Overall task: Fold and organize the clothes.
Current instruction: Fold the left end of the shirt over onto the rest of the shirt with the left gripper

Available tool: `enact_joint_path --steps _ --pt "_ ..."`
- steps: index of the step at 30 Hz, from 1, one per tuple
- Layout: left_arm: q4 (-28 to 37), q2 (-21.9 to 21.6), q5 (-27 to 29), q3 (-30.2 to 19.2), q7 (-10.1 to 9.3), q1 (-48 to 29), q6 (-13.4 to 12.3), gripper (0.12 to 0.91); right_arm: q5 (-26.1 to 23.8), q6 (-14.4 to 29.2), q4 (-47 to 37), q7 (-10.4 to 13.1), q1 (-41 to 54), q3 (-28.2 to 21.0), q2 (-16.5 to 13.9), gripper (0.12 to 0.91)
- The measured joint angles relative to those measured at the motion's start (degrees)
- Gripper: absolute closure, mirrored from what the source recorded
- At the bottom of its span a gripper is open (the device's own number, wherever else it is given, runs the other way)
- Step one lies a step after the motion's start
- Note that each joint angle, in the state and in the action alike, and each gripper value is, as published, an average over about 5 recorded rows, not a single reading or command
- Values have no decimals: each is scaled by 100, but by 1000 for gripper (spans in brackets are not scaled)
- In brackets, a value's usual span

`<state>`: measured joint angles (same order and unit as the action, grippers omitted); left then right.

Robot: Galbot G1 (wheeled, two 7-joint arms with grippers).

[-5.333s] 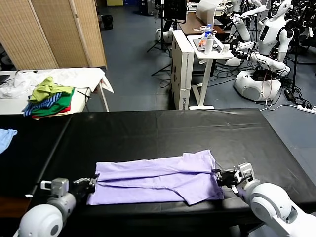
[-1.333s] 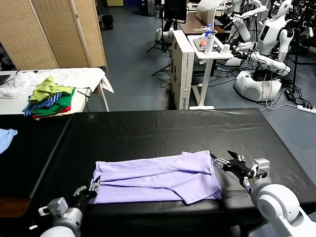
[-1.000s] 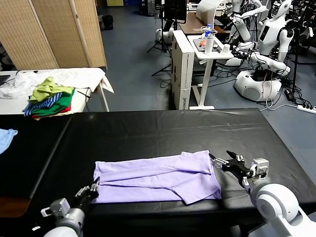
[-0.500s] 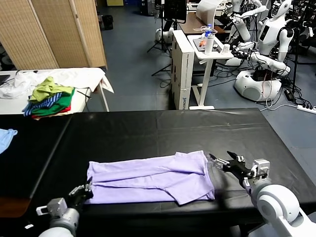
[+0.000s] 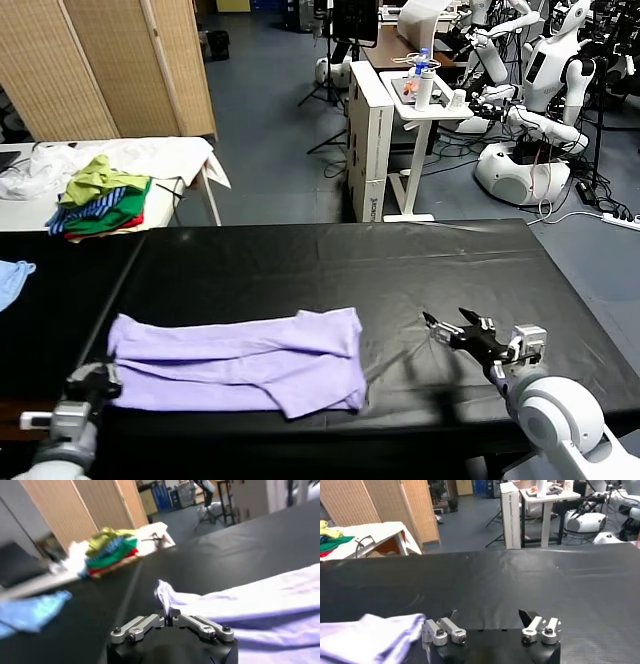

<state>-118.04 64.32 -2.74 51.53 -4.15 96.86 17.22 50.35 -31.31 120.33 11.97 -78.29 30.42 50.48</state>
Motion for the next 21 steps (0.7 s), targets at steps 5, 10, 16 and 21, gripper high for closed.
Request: enact_joint_path --steps 5,10,16,21 --pt "249 -289 293 209 11 -89 -235 849 -10 5 20 0 -79 77 34 118" --pt "264 -327 114 241 -5 -51 -125 849 -57 8 49 -2 -185 128 102 118" --pt "-311 -64 -893 -56 -91 151 431 849 -127 11 69 -3 -283 156 174 118" --pt "-964 315 -1722 -611 -284 117 790 849 -194 26 99 -5 -412 248 226 118"
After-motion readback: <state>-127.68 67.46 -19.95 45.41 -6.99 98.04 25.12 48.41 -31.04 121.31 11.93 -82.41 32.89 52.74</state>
